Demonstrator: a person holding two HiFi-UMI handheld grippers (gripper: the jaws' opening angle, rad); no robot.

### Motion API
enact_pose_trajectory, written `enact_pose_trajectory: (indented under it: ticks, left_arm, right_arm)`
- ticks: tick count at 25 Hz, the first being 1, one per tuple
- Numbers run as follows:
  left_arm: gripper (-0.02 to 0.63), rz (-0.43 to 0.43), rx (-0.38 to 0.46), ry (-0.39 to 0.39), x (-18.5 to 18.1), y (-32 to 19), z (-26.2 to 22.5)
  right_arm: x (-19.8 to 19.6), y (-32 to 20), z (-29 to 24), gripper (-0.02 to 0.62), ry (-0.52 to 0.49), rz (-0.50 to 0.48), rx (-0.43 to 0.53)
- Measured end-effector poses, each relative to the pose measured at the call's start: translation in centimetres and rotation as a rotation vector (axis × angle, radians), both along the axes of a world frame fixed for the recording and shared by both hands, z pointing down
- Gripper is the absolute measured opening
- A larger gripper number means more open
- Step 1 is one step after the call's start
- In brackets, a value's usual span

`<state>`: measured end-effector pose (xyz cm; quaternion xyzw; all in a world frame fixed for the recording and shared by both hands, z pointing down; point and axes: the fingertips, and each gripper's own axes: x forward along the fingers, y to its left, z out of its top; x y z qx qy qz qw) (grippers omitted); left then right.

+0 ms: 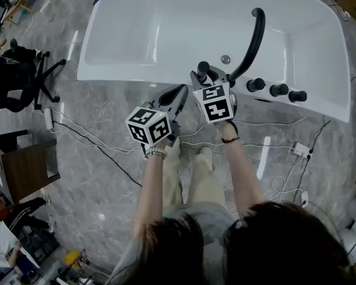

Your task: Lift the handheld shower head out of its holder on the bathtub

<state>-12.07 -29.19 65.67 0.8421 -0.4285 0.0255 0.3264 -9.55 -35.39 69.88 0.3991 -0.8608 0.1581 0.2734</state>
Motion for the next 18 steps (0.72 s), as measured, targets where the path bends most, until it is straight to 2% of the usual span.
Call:
enact_pose_trajectory:
  ticks: [18]
  left_arm:
    - [0.005,0.014,0.078,0.005,0.6,1.7,-8.2]
  right_arm:
    - [1.2,2.0,-8.8,0.131,-0.014,0.006,0.055]
